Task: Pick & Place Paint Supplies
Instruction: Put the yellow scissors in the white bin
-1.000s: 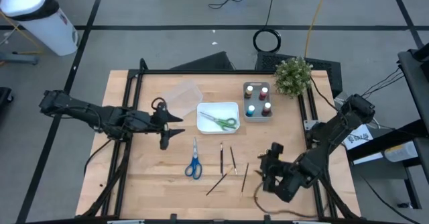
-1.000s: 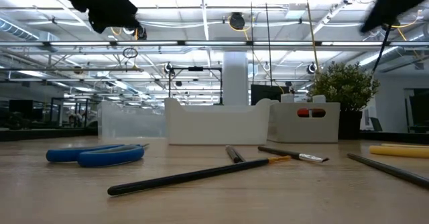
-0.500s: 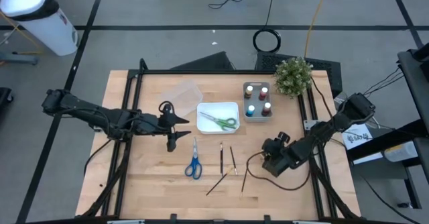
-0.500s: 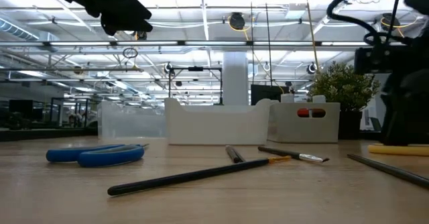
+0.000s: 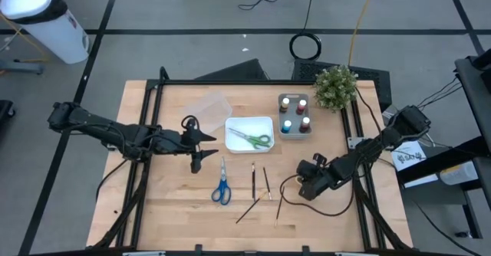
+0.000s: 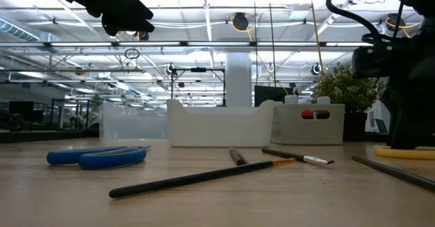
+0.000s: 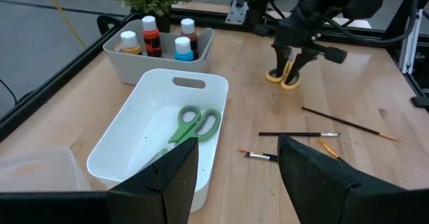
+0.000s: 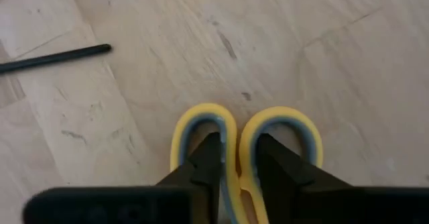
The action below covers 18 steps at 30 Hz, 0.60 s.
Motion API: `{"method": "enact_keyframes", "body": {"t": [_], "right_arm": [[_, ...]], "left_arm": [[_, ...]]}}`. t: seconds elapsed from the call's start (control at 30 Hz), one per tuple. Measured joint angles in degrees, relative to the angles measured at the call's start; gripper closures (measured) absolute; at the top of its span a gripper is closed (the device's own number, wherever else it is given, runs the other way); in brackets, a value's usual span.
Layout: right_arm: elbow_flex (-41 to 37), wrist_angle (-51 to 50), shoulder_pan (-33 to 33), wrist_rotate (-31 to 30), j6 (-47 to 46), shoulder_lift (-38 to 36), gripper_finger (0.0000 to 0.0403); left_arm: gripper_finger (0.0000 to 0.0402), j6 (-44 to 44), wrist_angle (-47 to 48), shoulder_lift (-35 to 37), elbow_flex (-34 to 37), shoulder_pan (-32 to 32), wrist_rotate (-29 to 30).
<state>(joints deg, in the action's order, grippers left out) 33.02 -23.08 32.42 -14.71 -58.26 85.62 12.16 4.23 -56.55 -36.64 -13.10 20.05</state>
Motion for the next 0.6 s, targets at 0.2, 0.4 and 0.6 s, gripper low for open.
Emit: {"method": "enact_keyframes", "body": {"t": [0.2, 0.4, 0.6], "right_arm": [[-2.78, 2.23, -0.08, -1.14, -0.65, -0.02, 0.0347], [-0.29, 3.31, 1.21, -5.32, 1.5, -1.99, 0.0347], [3.99, 2.54, 2.48, -9.94, 7.32, -6.67, 0.0347]], "left_arm": [[0.0188, 0.0, 0.0, -0.01, 0.0, 0.0, 0.0], [0.0188, 0.02, -0.03, 0.0, 0.0, 0.0, 0.0], [0.0188, 0.07, -0.08, -0.01, 0.0, 0.0, 0.0]]}}
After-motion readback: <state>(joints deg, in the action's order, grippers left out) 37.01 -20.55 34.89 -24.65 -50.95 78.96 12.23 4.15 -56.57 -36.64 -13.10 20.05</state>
